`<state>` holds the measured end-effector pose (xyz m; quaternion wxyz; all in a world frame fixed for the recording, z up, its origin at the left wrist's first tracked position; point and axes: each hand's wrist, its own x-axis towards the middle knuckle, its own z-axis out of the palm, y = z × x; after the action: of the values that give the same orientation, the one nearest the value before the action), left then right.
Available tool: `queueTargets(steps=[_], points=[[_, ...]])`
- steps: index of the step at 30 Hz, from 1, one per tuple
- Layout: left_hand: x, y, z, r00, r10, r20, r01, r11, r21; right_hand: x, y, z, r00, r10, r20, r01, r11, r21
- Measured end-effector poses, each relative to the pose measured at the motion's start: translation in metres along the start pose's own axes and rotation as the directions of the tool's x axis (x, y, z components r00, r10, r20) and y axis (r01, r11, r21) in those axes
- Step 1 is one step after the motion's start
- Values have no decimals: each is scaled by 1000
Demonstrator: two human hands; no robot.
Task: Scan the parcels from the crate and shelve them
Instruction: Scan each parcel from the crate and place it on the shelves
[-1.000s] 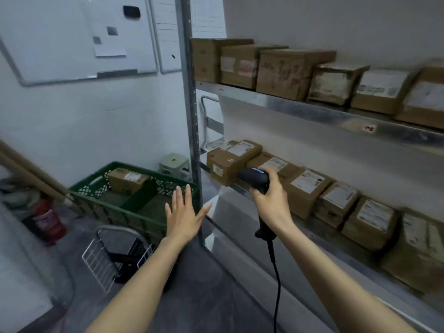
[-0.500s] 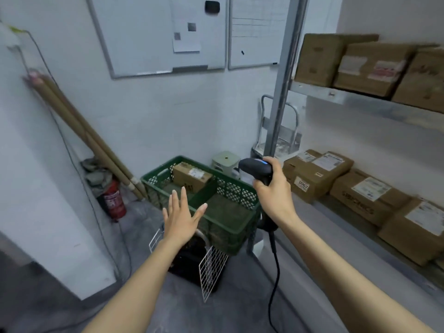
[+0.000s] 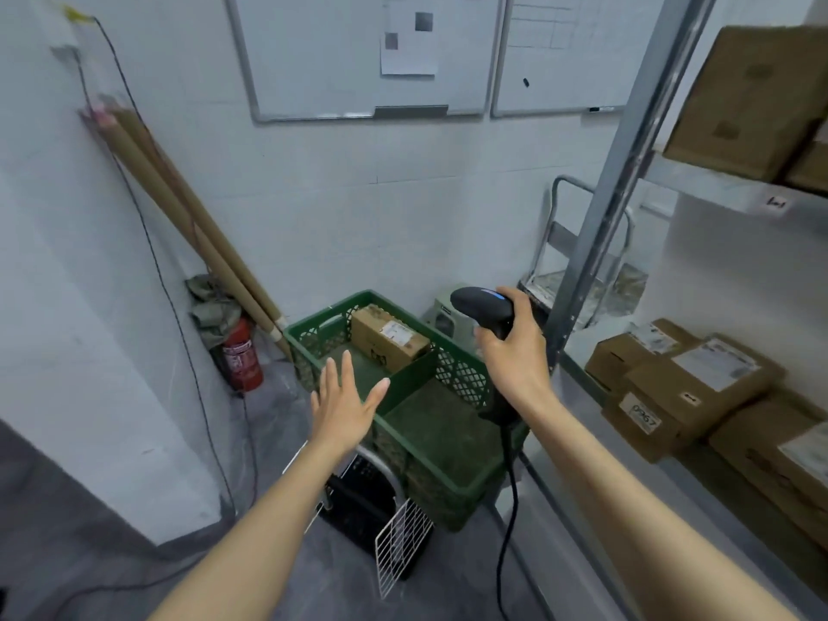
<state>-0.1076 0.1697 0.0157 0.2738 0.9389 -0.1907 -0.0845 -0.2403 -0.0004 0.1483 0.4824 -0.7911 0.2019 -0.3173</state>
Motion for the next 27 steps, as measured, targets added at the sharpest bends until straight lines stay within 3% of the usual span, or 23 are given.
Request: queueTargets(steps=[10,18,27], points=[[93,21,35,983,-182,8,182,981,-72,116,56,25,992,42,121,-42,999,-6],[154,9,48,975,-220,16,221,971,-90,169,87,67,981,93,171,-90,996,-24],[233,-16,74,971,-207,116,222,966,-135,217,123,119,978,163,130,-156,986,-63]])
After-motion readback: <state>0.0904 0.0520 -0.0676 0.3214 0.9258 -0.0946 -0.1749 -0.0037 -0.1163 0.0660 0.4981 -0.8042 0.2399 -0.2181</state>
